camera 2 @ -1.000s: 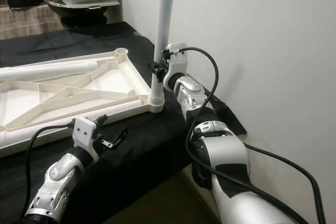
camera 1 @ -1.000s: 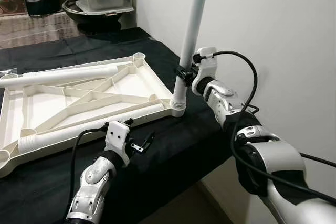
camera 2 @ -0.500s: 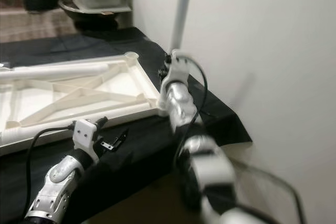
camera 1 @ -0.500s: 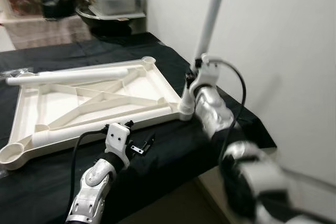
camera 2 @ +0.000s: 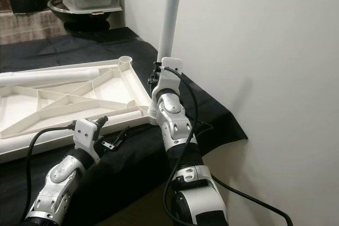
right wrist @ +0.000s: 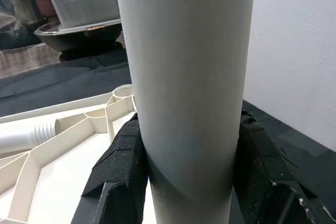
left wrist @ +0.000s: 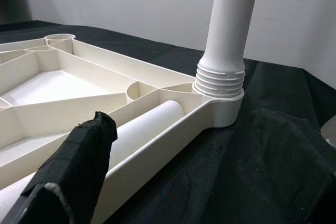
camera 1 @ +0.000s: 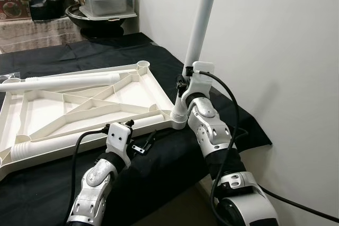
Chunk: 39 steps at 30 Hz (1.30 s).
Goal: Building children table
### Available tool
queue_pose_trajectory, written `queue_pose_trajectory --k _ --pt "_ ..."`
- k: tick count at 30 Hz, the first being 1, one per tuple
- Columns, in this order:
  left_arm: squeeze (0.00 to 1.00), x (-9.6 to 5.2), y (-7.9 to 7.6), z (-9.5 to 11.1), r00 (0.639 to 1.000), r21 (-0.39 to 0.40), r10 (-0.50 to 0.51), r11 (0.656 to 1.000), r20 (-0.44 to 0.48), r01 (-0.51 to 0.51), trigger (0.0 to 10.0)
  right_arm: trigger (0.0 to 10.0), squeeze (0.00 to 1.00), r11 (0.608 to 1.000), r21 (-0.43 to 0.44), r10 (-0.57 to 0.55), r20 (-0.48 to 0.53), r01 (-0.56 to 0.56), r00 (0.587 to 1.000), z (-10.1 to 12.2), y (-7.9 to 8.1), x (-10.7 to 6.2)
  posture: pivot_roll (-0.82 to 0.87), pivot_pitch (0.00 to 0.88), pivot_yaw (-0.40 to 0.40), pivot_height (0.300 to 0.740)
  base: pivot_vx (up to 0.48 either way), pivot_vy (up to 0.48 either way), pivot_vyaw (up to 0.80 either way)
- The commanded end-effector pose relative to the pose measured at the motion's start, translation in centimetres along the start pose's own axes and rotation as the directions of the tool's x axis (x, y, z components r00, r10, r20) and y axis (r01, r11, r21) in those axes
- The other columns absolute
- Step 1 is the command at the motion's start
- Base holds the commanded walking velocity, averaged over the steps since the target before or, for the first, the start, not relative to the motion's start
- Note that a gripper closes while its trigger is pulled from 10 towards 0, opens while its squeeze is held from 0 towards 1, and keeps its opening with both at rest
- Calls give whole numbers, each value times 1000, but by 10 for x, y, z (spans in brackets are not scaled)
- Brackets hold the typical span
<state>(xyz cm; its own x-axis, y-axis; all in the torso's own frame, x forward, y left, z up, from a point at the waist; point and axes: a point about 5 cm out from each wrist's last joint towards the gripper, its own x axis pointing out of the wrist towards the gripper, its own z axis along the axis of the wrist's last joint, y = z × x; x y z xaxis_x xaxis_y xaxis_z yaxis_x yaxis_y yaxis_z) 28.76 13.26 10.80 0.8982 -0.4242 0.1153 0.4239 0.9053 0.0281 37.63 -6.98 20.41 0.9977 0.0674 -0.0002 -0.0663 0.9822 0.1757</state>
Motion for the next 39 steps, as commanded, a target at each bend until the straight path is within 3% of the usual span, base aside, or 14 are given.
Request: queue_pose_trajectory --k 1,3,4,12,18,19,20,21,22,23,26,33,38,39 --pt "0 1 -2 0 1000 -5 -7 1000 0 7 10000 10000 0 999 40 -7 -51 9 999 -9 -3 -5 4 0 -99 740 0 0 0" --pt "0 0 0 0 1000 -1 -5 1000 -2 5 10000 10000 0 1000 31 1 -10 0 1000 -1 -7 -7 6 0 -96 740 0 0 0" --pt "0 -1 2 0 1000 2 -3 1000 -4 3 10000 10000 1000 1000 23 5 23 -5 1000 7 -13 -11 5 0 -93 740 0 0 0" --pt "0 -1 4 0 1000 6 -3 1000 -6 3 10000 10000 1000 1000 21 14 69 -16 998 22 -28 -14 1 0 -89 740 0 0 0" --pt "0 -1 4 0 1000 7 -5 1000 -6 5 10000 10000 1000 987 40 149 102 -154 983 35 -26 -12 1 0 -89 740 0 0 0" --pt "0 -1 4 1 1000 8 -7 1000 -6 7 10000 10000 0 951 33 302 103 -307 948 41 -24 -10 4 0 -90 740 0 0 0" --pt "0 -1 5 1 1000 10 -8 1000 -7 8 10000 10000 0 899 1 436 97 -438 895 44 -26 -9 -2 0 -89 740 0 0 0" --pt "0 -1 5 1 1000 10 -8 1000 -7 8 10000 10000 0 899 1 436 97 -438 895 44 -26 -9 -2 0 -89 740 0 0 0" --pt "0 0 5 0 1000 10 -9 1000 -8 9 10000 10000 0 847 -26 532 55 -531 845 42 -33 -4 -1 0 -92 740 0 0 0" --pt "0 1 5 0 1000 11 -11 1000 -7 12 10000 10000 0 828 -71 558 9 -556 830 39 -43 2 2 0 -94 740 0 0 0" --pt "0 3 3 1 1000 11 -14 1000 -5 14 10000 10000 0 821 -96 560 -54 -563 826 34 -52 10 10 0 -101 740 0 0 0" --pt "0 3 5 1 1000 13 -8 1000 -1 8 10000 10000 0 786 -138 588 -131 -602 798 29 -44 19 30 0 -113 740 0 0 0" --pt "0 1 7 2 1000 21 1 1000 0 -1 10000 10000 0 726 -110 661 -161 -679 733 25 -30 23 44 0 -122 740 0 0 0" --pt "0 0 7 2 1000 22 3 1000 1 -3 10000 8118 0 706 -97 685 -160 -702 711 24 -27 22 60 0 -133 740 0 0 0"
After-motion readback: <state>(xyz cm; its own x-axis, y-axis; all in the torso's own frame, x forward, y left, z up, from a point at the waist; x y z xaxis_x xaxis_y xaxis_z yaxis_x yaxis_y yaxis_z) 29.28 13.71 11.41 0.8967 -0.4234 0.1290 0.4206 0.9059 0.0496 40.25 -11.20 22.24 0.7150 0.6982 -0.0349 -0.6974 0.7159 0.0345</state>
